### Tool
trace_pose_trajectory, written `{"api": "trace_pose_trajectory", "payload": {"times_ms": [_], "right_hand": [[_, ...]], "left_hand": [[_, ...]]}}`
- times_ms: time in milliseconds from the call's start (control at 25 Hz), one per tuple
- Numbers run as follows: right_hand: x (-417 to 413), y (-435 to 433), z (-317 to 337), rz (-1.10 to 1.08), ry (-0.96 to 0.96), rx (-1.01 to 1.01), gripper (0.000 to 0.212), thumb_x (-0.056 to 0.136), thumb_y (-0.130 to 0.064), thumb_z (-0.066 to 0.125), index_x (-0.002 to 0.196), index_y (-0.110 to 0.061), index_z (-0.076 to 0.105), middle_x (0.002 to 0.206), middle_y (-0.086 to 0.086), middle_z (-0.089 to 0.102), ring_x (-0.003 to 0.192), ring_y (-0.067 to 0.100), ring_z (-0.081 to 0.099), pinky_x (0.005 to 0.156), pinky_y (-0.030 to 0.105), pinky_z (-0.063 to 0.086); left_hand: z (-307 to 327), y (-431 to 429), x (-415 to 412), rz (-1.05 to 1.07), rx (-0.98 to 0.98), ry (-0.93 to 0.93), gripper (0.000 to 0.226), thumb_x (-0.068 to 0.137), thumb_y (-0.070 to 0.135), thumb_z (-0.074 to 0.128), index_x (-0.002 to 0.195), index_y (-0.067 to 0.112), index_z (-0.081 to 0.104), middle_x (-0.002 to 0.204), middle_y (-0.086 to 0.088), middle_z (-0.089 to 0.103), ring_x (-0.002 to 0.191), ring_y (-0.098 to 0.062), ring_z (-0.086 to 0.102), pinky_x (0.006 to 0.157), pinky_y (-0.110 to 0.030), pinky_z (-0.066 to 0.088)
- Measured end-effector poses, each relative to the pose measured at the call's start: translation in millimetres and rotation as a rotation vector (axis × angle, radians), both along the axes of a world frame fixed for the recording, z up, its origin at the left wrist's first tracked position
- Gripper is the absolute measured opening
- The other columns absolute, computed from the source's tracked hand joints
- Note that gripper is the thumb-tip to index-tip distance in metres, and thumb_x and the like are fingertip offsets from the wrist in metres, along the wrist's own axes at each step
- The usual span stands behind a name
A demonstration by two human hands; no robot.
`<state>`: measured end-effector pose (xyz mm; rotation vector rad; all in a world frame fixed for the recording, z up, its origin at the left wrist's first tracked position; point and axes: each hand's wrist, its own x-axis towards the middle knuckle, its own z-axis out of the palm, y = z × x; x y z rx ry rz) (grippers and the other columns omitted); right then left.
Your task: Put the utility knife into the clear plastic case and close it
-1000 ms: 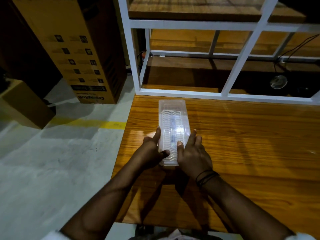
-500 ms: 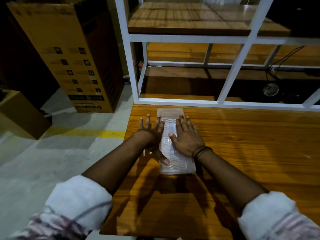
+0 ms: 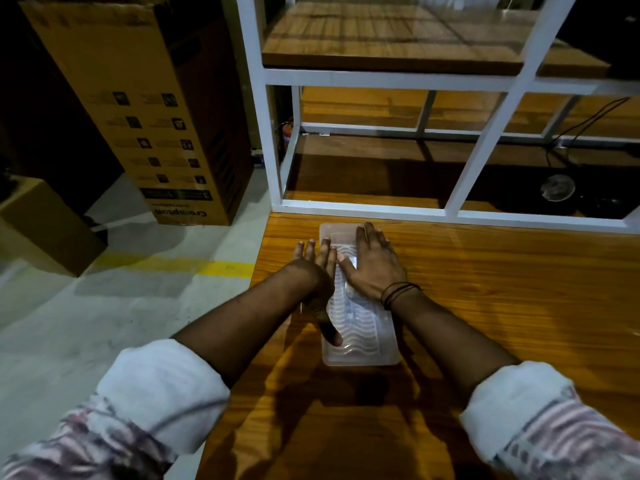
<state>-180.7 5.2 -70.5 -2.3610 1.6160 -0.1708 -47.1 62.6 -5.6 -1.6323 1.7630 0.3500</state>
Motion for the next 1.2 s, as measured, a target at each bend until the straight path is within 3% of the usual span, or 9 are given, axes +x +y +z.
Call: {"api": "trace_pose_trajectory", "payload": {"times_ms": [120,200,280,400,520,600,720,880,1200], "right_hand": [[1.0,3.1,3.9,-0.03,-0.038,0.022,0.085,0.099,-0.061,0.037,0.163,-0.013,0.008,0.173,0.009,0.002,0.159,0.032,0.004,0.129,0.044,0.009],[0.9,10.0,9.2,-0.067,-0.1,-0.069,0.072,0.099,-0.047,0.046,0.159,-0.009,0.029,0.168,0.013,0.024,0.155,0.035,0.021,0.126,0.045,0.021],[-1.6,20.1,12.4,-0.075,-0.148,-0.269,0.052,0.094,-0.028,0.054,0.139,-0.003,0.057,0.145,0.019,0.056,0.136,0.038,0.049,0.112,0.044,0.042],[-8.3,29.6,14.4,-0.087,-0.215,-0.363,0.036,0.091,-0.015,0.057,0.122,-0.001,0.068,0.123,0.018,0.065,0.118,0.037,0.057,0.099,0.043,0.049],[-7.5,43.2,14.1,-0.094,-0.22,-0.231,0.046,0.099,-0.022,0.052,0.141,-0.005,0.056,0.147,0.014,0.053,0.135,0.033,0.047,0.108,0.041,0.043],[-8.9,53.8,6.2,-0.086,-0.224,-0.064,0.059,0.105,-0.034,0.043,0.158,-0.012,0.032,0.169,0.006,0.023,0.15,0.029,0.03,0.118,0.04,0.032],[-14.0,60.0,-2.4,-0.066,-0.208,0.079,0.069,0.107,-0.048,0.032,0.164,-0.022,0.004,0.172,-0.005,-0.01,0.158,0.027,0.009,0.125,0.039,0.015],[-11.6,60.6,-0.8,-0.084,-0.135,0.1,0.072,0.106,-0.052,0.029,0.163,-0.022,-0.003,0.172,-0.003,-0.014,0.158,0.035,-0.007,0.126,0.043,0.006],[-4.8,63.6,-4.6,-0.101,-0.112,0.039,0.073,0.106,-0.05,0.029,0.163,-0.017,-0.001,0.173,0.003,-0.009,0.158,0.033,-0.006,0.126,0.044,0.009]], "left_hand": [[1.8,1.0,-0.7,-0.011,-0.001,0.006,0.146,0.079,0.058,0.081,0.153,0.002,-0.033,0.157,-0.024,-0.044,0.15,-0.046,-0.031,0.125,-0.06,-0.012],[5.3,4.7,0.7,-0.015,0.005,0.023,0.151,0.076,0.063,0.081,0.152,0.002,-0.034,0.157,-0.023,-0.044,0.15,-0.045,-0.032,0.125,-0.059,-0.013],[7.6,9.7,5.2,-0.031,-0.019,0.082,0.154,0.071,0.068,0.081,0.154,0.001,-0.031,0.16,-0.023,-0.04,0.15,-0.045,-0.032,0.125,-0.059,-0.013],[6.3,19.8,14.5,-0.09,-0.095,0.194,0.16,0.062,0.08,0.077,0.157,0.0,-0.024,0.164,-0.023,-0.032,0.152,-0.043,-0.03,0.126,-0.056,-0.015],[0.7,27.5,23.4,-0.129,-0.17,0.29,0.156,0.063,0.081,0.075,0.159,0.002,-0.018,0.168,-0.022,-0.023,0.156,-0.038,-0.024,0.125,-0.05,-0.014],[-2.2,28.2,27.6,-0.125,-0.165,0.333,0.155,0.063,0.081,0.075,0.159,0.005,-0.019,0.168,-0.019,-0.025,0.156,-0.035,-0.024,0.124,-0.046,-0.016],[-3.3,26.3,29.8,-0.124,-0.136,0.321,0.157,0.061,0.084,0.073,0.158,0.008,-0.024,0.166,-0.017,-0.031,0.154,-0.035,-0.03,0.122,-0.047,-0.02],[-3.1,21.1,24.2,-0.122,-0.111,0.269,0.156,0.064,0.08,0.075,0.157,0.005,-0.025,0.165,-0.019,-0.034,0.152,-0.037,-0.032,0.122,-0.048,-0.019],[1.7,22.2,29.1,-0.12,-0.07,0.272,0.156,0.065,0.078,0.077,0.157,0.01,-0.027,0.164,-0.015,-0.038,0.151,-0.037,-0.035,0.123,-0.052,-0.019]]}}
